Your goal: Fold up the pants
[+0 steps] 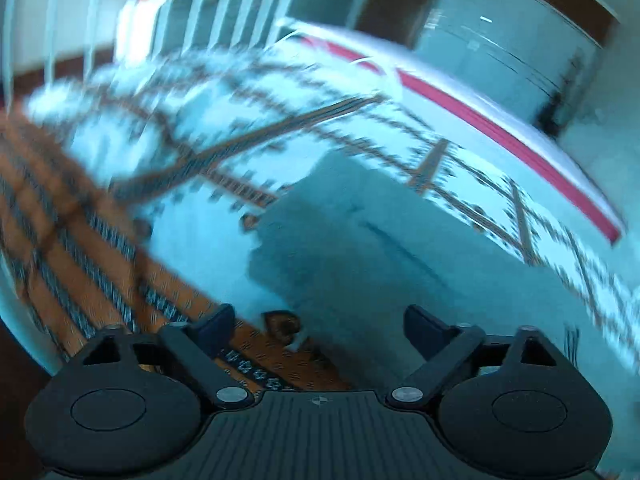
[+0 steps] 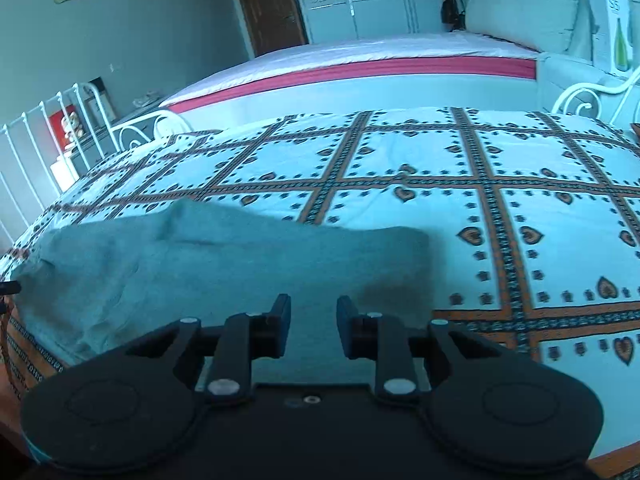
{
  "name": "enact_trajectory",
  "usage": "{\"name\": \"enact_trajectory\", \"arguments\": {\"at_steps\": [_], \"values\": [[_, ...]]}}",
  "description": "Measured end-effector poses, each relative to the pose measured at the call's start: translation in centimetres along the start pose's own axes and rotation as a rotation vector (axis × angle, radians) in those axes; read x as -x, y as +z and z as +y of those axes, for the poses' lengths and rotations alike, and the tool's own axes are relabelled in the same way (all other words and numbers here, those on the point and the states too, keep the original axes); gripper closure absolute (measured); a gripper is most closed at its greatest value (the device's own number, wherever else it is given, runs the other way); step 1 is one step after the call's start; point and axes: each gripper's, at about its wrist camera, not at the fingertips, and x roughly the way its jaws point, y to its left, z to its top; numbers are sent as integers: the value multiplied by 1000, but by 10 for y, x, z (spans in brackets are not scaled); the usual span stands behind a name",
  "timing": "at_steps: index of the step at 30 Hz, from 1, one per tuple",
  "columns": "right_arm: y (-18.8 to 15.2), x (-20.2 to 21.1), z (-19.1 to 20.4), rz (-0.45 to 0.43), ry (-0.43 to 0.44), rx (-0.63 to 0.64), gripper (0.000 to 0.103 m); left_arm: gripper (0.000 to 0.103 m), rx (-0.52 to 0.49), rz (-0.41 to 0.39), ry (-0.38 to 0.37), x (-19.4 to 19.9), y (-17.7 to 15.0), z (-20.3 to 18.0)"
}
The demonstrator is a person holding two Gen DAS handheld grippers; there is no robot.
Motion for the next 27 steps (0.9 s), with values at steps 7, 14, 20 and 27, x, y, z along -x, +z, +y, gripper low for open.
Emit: {"name": "enact_trajectory", "arguments": {"at_steps": [7, 14, 20, 27], "values": [[-8, -6, 13, 13, 10, 8, 84, 16, 182, -20, -101, -41, 3, 26], [-9, -12, 55, 2, 111, 108, 84, 63, 118, -168, -162, -10, 7, 12], [-14, -18, 123, 1, 244, 255, 85, 63, 75, -178, -167, 2, 12, 8], [-36, -54, 159, 155, 209, 343, 87, 63, 77, -159, -172, 4, 10, 11]]}}
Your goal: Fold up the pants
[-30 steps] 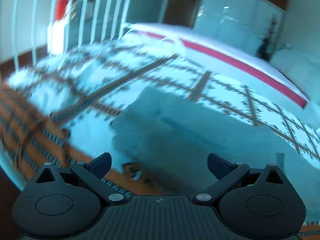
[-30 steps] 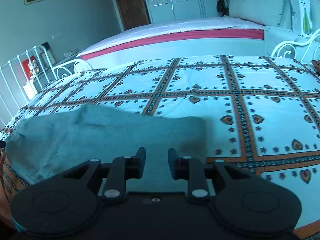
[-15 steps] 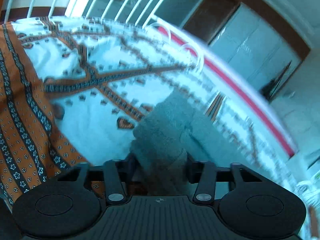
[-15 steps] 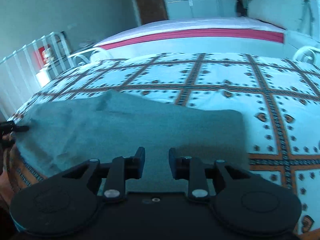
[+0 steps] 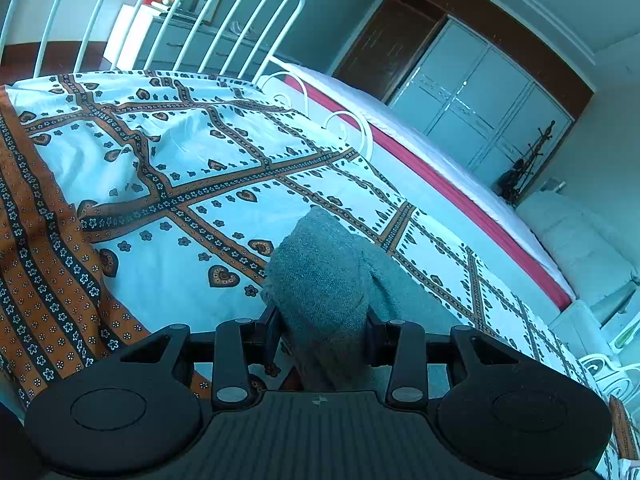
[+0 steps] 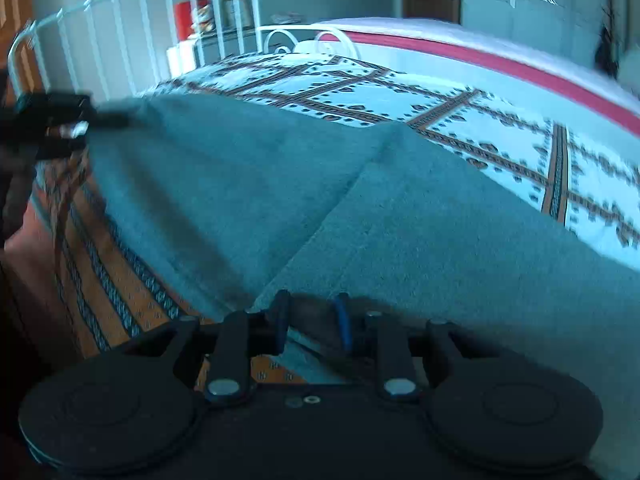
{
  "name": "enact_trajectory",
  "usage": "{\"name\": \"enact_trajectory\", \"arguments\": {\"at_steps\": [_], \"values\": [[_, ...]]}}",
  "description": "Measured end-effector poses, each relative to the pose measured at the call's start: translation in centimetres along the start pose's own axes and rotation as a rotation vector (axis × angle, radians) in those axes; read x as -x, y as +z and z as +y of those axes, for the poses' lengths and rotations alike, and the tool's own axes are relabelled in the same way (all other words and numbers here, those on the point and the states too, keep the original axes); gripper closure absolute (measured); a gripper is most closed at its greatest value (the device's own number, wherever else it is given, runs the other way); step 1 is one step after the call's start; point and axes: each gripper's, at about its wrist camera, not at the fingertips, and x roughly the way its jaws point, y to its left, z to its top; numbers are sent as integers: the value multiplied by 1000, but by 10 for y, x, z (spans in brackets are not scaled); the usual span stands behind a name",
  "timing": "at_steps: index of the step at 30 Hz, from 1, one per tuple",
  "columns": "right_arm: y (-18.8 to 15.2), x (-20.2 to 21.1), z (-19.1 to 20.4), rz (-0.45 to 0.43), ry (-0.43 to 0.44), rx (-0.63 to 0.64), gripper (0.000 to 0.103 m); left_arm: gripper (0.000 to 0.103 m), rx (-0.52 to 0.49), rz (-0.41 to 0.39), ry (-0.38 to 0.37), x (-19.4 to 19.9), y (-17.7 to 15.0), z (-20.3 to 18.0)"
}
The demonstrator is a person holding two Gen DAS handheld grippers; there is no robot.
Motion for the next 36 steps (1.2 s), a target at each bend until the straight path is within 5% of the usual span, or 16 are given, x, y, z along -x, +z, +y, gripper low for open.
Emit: {"name": "enact_trajectory", "arguments": {"at_steps": [4, 8, 11, 36], "values": [[1, 5, -5, 4, 28, -28, 86, 63, 5, 1, 5, 0, 0, -2], [3, 21, -8, -86, 92, -79, 90, 63, -2, -1, 4, 2, 0, -5], [-3, 3, 3, -5, 32, 3, 87, 63, 1, -1, 2, 2, 1, -6], [2, 1, -2, -6, 40, -47, 81, 63, -18, 2, 5, 8, 0, -10]]}}
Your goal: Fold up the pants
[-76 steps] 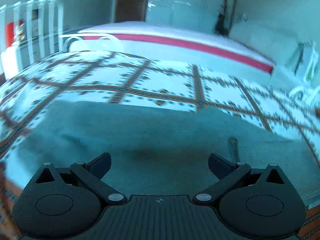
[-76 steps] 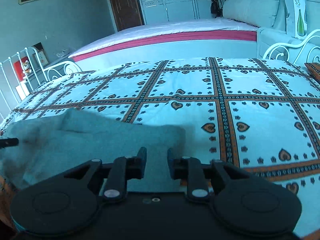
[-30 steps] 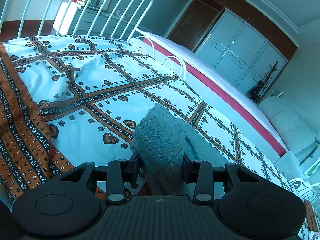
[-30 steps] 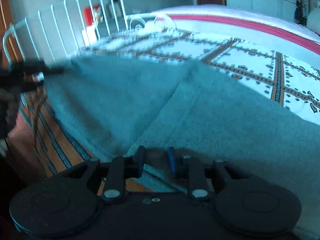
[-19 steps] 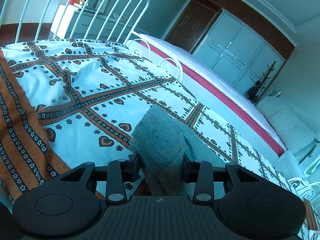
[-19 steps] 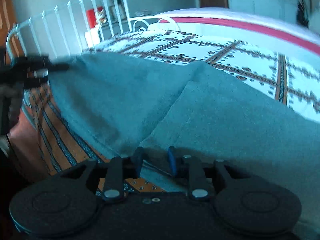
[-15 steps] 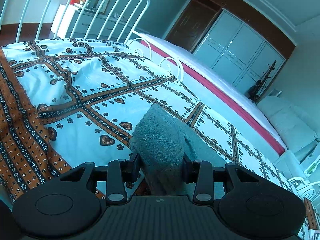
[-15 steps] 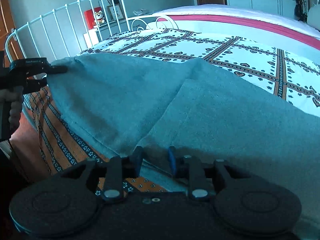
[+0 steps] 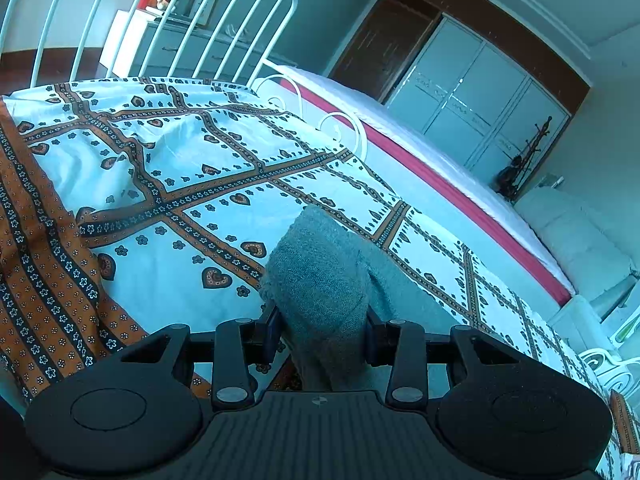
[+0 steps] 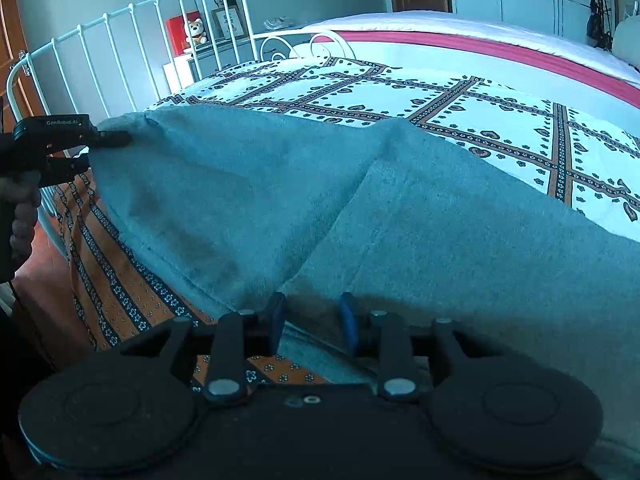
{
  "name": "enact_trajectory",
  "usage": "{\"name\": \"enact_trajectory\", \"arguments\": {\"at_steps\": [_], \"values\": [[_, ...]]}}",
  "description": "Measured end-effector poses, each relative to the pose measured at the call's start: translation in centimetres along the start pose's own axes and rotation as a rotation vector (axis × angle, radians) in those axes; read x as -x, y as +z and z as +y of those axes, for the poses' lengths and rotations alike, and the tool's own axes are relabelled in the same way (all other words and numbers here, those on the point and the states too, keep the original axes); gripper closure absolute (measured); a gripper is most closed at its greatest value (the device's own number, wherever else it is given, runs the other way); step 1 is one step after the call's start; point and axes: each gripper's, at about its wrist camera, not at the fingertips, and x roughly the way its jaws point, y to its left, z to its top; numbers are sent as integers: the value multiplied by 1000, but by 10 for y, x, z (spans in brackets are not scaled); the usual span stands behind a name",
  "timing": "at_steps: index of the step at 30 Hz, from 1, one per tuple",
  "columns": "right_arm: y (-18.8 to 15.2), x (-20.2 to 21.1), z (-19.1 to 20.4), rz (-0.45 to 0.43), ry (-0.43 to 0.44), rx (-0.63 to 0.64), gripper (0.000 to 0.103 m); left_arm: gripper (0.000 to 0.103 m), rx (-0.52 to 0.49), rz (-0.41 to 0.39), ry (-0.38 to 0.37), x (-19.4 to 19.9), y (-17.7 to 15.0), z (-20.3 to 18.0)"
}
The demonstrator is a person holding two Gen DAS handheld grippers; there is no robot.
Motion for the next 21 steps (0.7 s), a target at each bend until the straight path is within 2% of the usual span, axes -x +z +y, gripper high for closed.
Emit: {"name": "enact_trajectory", "arguments": {"at_steps": [10, 13, 18, 20, 21], "values": [[2, 1, -2, 7, 7, -21, 81, 63, -2, 6, 1, 1, -1, 1], [6, 7, -7, -26, 26, -71, 82, 63, -5, 6, 1, 1, -1, 1], [4, -2, -9, 3, 25, -73, 81, 63, -20, 6, 3, 3, -1, -1], [7, 5, -12, -31, 36, -96, 85, 63, -64, -11, 2, 8, 0, -10], [10, 12, -15, -74, 32, -99, 85, 63, -105, -27, -4, 12, 1, -19]]}}
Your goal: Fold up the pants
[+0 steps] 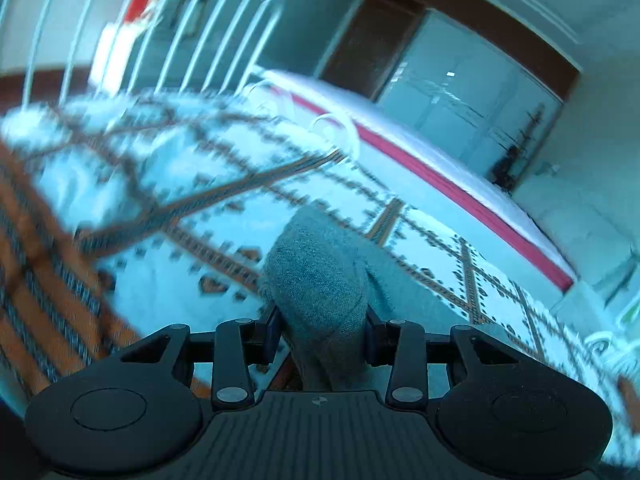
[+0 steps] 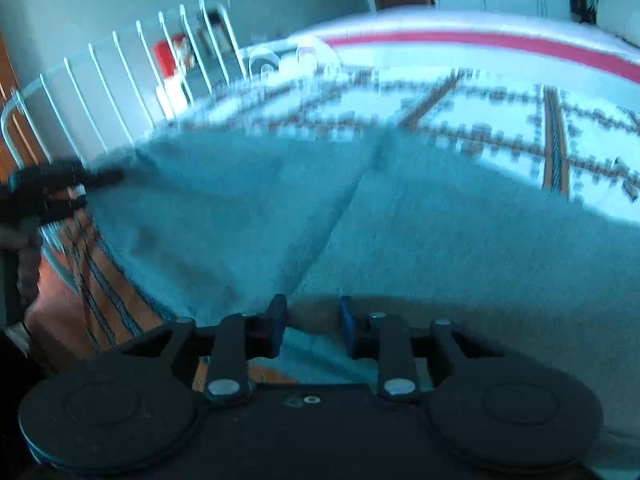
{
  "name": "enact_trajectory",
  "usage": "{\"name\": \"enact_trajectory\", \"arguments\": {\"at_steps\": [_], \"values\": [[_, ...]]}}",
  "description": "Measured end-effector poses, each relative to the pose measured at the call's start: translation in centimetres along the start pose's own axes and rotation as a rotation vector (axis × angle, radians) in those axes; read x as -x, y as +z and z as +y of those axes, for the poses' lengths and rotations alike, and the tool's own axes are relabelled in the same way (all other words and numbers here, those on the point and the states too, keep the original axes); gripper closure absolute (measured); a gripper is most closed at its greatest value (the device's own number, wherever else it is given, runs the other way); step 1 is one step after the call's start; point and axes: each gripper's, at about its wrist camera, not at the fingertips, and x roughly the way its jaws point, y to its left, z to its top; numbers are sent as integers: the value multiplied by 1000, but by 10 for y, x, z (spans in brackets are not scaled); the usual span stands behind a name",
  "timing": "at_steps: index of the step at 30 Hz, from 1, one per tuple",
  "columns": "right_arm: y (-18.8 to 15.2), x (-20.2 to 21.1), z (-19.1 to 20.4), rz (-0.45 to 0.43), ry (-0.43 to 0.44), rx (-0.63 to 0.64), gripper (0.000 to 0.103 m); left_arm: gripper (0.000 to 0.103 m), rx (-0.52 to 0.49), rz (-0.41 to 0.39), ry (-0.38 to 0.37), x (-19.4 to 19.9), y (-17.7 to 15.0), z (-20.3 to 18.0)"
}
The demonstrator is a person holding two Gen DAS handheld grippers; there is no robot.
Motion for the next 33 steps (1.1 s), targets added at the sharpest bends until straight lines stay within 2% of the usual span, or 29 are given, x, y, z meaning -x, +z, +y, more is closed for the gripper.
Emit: {"name": "enact_trajectory", "arguments": {"at_steps": [3, 6, 9, 12, 16, 17, 19, 21, 23, 29, 33], "values": [[14, 26, -26, -116, -1, -112, 84, 63, -109, -54, -62, 13, 8, -34], [26, 52, -65, -195, -41, -227, 81, 63, -206, -97, -149, 20, 18, -86], [32, 77, -103, -259, -98, -310, 81, 63, -278, -104, -261, 18, 19, -148], [28, 103, -136, -303, -151, -385, 81, 63, -372, -95, -379, 10, 2, -215], [11, 129, -170, -327, -193, -484, 81, 63, -470, 7, -545, -4, -44, -290], [6, 134, -176, -330, -205, -495, 81, 68, -495, 36, -598, -6, -60, -305], [-1, 142, -184, -331, -228, -514, 81, 70, -563, 136, -697, -8, -92, -334], [-7, 146, -193, -318, -236, -537, 81, 70, -613, 151, -697, -2, -111, -346], [-10, 150, -196, -310, -228, -537, 79, 70, -614, 158, -657, -3, -109, -342], [-10, 132, -180, -255, -167, -495, 77, 70, -505, 165, -464, -20, -74, -277], [-7, 117, -163, -235, -133, -469, 77, 70, -485, 155, -393, -29, -64, -247]]}}
